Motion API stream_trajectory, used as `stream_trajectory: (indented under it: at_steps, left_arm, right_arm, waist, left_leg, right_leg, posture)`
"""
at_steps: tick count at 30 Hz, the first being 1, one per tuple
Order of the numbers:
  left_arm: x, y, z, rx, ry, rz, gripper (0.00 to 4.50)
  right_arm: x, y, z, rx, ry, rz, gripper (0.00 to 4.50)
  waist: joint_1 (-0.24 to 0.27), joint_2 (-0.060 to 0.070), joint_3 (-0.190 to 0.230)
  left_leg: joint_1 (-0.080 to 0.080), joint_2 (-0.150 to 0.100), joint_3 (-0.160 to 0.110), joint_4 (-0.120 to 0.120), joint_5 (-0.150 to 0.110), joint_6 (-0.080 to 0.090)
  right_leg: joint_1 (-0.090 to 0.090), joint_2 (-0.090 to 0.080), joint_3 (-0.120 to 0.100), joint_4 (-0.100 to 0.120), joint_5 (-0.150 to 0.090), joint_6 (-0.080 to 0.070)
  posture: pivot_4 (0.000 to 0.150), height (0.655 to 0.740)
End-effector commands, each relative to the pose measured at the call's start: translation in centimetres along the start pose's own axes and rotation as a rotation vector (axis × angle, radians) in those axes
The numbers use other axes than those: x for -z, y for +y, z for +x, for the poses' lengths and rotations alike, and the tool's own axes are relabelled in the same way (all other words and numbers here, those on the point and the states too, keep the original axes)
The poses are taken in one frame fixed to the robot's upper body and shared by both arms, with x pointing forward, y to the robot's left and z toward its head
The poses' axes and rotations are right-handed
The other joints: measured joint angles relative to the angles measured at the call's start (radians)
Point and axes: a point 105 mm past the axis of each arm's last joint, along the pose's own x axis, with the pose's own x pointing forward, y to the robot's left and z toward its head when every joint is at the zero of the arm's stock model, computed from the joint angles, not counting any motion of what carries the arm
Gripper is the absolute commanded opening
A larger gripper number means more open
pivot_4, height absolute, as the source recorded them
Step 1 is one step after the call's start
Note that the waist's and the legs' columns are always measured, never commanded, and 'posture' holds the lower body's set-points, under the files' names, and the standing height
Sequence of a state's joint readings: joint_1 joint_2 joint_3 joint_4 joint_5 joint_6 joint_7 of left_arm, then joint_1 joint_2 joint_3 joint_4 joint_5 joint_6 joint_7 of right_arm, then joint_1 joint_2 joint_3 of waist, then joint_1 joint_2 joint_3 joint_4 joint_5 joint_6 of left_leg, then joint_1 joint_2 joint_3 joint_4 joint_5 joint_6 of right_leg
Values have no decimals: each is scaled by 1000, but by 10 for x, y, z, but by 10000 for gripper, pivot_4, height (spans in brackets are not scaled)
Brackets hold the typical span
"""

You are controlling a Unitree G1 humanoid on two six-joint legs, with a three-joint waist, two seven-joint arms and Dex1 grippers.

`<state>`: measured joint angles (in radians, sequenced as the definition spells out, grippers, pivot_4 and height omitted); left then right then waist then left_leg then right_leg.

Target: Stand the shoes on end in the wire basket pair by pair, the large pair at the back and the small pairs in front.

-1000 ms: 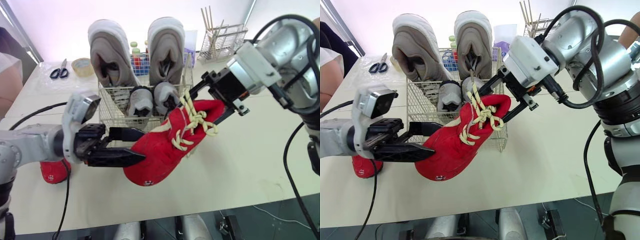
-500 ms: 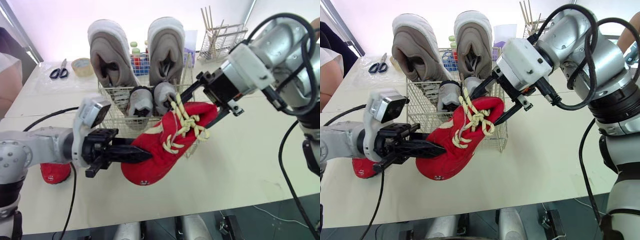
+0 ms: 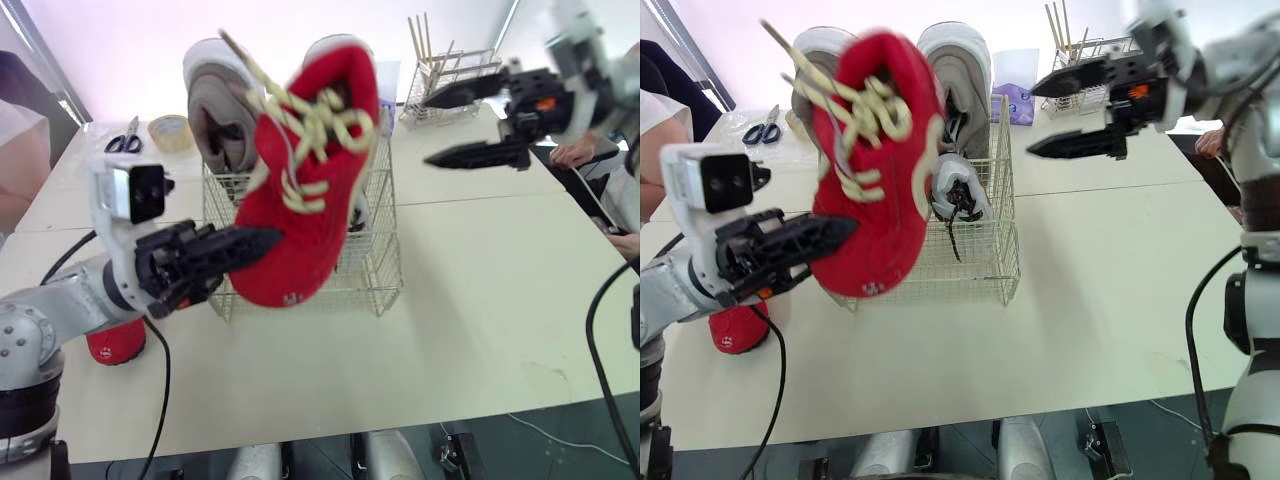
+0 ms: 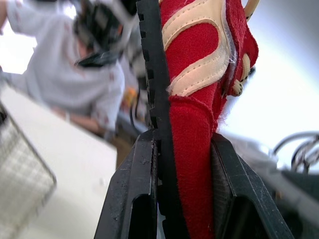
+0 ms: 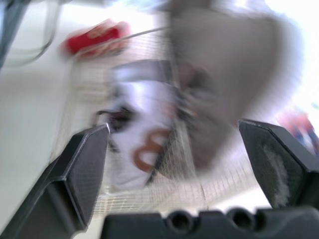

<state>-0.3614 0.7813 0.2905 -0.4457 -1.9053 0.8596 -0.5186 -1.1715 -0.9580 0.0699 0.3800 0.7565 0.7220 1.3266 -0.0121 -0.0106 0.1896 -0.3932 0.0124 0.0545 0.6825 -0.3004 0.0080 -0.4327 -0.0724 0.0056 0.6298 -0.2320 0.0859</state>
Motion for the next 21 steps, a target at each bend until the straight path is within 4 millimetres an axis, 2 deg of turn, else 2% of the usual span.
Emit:
stream_trajectory:
  at_steps: [1,5,12,16,21]
  left_arm:
    - [-15,0,7,7,-79,77,11260]
    - [-8,13,18,-6,-10,132,11260]
    - [-21,22,21,15,35,197,11260]
    - [-17,24,24,33,49,195,11260]
    - [-9,24,27,49,64,180,11260]
  right_arm:
    - [-37,36,0,-124,-297,243,44844]
    - [-37,61,19,-186,-387,394,44844]
    - [-36,89,44,-194,-389,430,44844]
    - [-39,97,51,-213,-409,461,44844]
    - [-39,96,56,-203,-424,481,44844]
  waist:
    - [-6,0,0]
    - [-2,1,0]
    - [1,0,0]
    - [-2,0,0]
    - [-2,0,0]
  left_leg:
    - [0,0,0,0,0,0]
    - [1,1,-2,-1,1,-1]
    - [-1,1,-4,0,1,0]
    - [-2,1,-4,0,0,0]
    - [-2,2,-4,0,0,0]
  right_leg:
    - [0,0,0,0,0,0]
    - [1,2,-3,1,2,3]
    - [2,7,-4,-1,2,4]
    - [2,7,-4,-1,2,4]
    - [1,8,-4,-1,2,5]
  posture:
    - [1500,7400]
    - [1500,7400]
    - [1500,7400]
    - [1500,7400]
    - [1500,7400]
